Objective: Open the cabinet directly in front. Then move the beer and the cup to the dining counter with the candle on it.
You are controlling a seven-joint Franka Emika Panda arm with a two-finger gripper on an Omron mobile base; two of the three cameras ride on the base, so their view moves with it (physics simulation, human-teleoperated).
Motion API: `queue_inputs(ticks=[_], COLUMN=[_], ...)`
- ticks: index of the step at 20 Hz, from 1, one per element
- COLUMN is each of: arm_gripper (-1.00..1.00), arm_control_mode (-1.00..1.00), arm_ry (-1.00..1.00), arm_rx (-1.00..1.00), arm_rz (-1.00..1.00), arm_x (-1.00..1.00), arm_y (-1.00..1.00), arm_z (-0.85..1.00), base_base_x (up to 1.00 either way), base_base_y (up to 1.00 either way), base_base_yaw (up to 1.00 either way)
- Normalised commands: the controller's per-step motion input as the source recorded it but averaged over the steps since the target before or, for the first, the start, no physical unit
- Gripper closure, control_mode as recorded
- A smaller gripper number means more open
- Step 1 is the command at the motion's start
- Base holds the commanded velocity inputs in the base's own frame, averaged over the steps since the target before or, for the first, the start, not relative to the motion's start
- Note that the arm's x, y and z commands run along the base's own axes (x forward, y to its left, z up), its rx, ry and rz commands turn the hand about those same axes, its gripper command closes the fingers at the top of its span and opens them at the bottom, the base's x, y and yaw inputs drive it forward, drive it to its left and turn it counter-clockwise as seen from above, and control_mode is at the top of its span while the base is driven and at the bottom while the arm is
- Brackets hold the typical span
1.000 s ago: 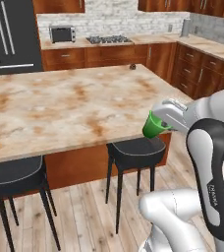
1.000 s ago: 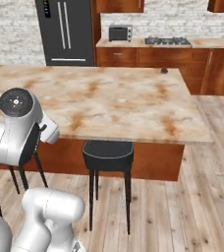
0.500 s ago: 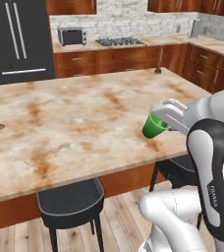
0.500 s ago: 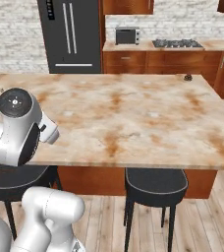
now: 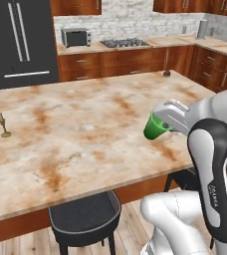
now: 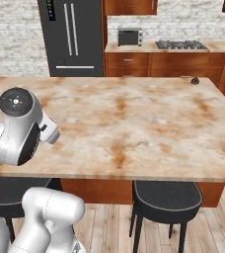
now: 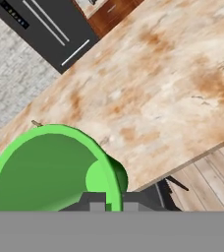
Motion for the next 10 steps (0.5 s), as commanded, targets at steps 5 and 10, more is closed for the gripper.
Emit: queue_inputs(ticks=[5,10], arm_gripper=[1.00,1.00], arm_control_mode=[-1.00,-1.00], arm_ry=[0.00,0.03], arm_rx=[0.00,0.00], arm_rz=[0.00,0.00], arm_x=[0.40,1.00], arm_y=[0.32,1.00], arm_z=[0.00,-0.14], base_base_x=[0.60,0.00], base_base_y=[0.27,0.00], base_base_yaw=[0.00,0.00])
